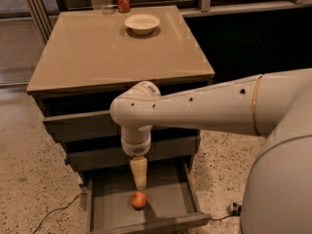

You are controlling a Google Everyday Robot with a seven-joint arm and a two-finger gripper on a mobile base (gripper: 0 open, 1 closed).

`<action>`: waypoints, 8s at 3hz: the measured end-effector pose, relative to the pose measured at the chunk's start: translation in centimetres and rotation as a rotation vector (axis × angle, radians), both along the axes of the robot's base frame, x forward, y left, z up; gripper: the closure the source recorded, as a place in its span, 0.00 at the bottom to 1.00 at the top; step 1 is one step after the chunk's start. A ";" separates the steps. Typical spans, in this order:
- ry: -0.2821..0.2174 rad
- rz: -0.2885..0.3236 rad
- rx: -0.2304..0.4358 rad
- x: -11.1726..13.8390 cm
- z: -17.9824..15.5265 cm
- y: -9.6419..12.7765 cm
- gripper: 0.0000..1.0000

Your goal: Pick orange from bottom drawer and place on counter

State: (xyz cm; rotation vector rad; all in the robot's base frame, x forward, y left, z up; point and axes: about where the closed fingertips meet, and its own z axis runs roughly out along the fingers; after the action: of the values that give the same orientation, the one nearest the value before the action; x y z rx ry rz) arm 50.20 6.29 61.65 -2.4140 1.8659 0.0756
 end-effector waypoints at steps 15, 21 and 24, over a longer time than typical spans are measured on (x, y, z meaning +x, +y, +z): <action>0.108 0.235 0.534 -0.8 -3.4 0.9 0.00; 0.280 0.220 0.559 -1.1 -13.6 2.6 0.00; 0.363 0.189 0.564 -1.4 -19.3 2.6 0.00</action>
Offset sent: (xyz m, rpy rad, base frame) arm -0.0005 0.0019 -0.0152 0.0023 0.0334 0.0066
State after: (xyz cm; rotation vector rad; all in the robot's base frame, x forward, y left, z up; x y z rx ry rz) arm 48.78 8.88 42.30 -2.2484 1.4424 0.9678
